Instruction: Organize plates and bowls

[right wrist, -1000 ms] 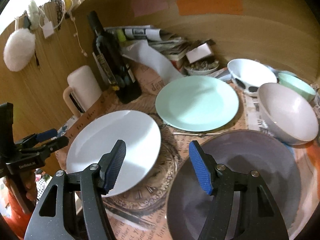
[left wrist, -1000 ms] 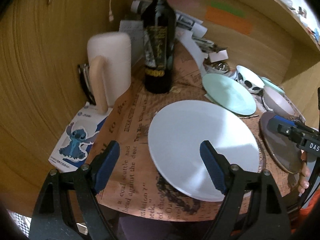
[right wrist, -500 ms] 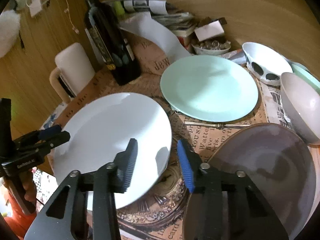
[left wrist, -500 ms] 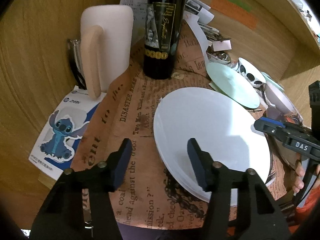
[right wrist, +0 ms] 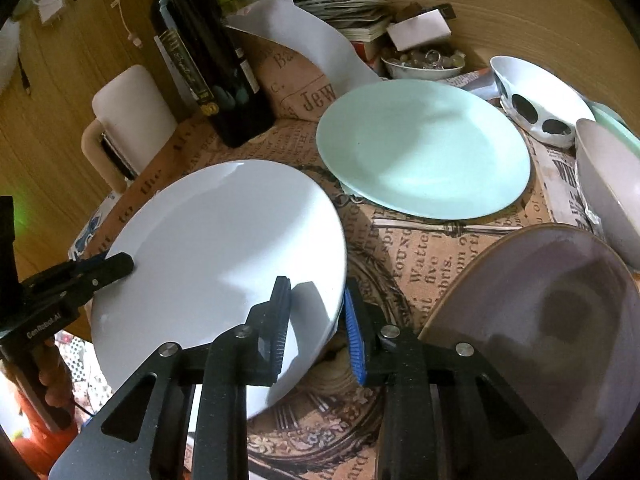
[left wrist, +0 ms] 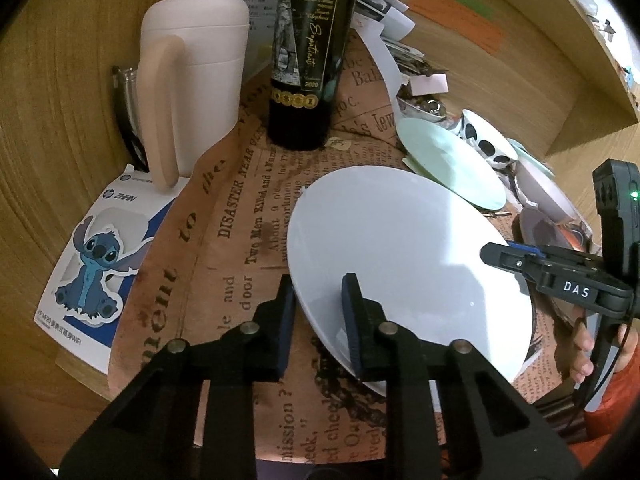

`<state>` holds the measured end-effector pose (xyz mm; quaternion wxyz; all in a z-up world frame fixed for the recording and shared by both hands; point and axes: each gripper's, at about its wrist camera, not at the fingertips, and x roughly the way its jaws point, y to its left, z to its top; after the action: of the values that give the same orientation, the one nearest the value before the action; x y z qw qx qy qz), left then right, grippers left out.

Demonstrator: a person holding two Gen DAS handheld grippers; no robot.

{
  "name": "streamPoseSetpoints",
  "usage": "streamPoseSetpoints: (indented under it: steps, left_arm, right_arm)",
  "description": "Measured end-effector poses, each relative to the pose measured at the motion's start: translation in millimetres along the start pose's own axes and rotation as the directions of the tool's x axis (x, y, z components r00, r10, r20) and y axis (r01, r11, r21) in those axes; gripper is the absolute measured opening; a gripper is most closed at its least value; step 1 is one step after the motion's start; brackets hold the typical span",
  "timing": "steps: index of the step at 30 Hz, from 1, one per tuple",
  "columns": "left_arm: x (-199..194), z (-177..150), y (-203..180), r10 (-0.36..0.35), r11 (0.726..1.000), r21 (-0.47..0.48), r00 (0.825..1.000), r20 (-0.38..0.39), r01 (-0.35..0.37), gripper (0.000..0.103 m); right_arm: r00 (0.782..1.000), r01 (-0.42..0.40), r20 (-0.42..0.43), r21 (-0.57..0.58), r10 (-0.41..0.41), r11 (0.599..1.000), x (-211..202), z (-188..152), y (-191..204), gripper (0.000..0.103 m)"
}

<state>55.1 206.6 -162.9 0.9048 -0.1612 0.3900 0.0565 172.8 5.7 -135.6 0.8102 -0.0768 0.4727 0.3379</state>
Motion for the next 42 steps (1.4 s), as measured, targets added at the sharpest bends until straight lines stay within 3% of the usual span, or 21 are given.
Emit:
streamPoseSetpoints:
  steps: [12,20,42]
  left_arm:
    - [0,4,-1,0.024,0.999,-0.034,1.0,-0.008,-0.024,0.023]
    - [-10,4,-6,0.026,0.999,-0.039,0.999,0.036,-0.025,0.023]
    - [-36,20,-68,-0.017,0.999,0.037,0.992,0.129,0.013,0.023]
  right_arm:
    - [0.999,-0.025,0.041,0.034,0.023,0.999,-10,-4,0,0.024]
    - [0.996,-0.032,0.088,0.029,0.029,0.999,-23,-4,0,0.024]
    - [0.969,-0.02,0.248,0.056,0.006,0.998,-85,-12,-24,0.024]
